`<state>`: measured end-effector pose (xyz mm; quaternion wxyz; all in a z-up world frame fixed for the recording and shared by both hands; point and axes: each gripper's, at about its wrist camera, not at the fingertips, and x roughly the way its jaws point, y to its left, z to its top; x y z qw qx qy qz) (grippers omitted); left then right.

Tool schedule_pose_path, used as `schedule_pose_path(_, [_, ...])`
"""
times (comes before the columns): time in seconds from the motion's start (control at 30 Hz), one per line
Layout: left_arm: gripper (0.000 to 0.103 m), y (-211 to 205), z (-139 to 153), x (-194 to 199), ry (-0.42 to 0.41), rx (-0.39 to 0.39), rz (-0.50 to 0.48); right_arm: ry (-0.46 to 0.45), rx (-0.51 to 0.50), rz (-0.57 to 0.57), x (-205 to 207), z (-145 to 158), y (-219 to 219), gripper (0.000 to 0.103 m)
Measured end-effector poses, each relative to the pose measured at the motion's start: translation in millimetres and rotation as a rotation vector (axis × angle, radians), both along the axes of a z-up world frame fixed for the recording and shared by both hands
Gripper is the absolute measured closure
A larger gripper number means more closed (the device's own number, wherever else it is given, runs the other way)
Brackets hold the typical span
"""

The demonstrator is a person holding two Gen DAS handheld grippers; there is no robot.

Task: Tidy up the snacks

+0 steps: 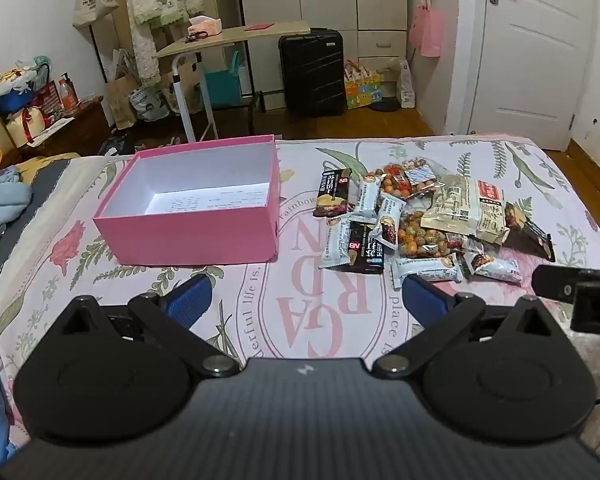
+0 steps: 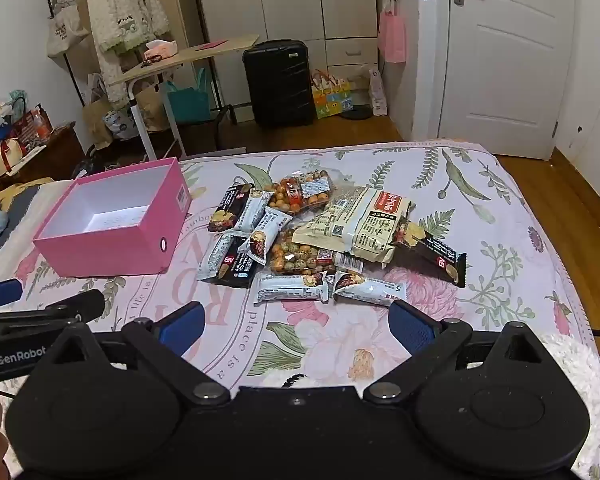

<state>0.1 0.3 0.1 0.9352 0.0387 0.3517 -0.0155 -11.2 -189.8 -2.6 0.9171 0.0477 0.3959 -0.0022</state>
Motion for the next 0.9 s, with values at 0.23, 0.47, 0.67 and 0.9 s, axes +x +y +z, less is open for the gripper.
schedule_pose_path(0.23, [0.000, 3.5, 0.6, -0.6, 0.024, -0.044, -0.006, -0.006, -0.006, -0.004, -2.3, 2.0, 2.9, 0.003])
schedule_pose_path(0.47, [0.000, 3.9, -6.9, 3.3, 0.018, -0.003, 0.011, -0.006, -0.018, -0.008, -1.0, 0.3, -5.9, 0.003])
schedule_pose_path(0.67, [0.000, 4.4, -7.9, 4.3, 0.020, -0.004, 0.011, -0.008, -0.041, -0.028, -3.3, -1.4, -6.2, 0.003])
schedule_pose_path(0.9, [0.000, 2.1, -10.4, 3.0, 0.020, -0.005, 0.006, -0.007, -0.057, -0.042, -4.7, -4.1, -9.2, 0.003])
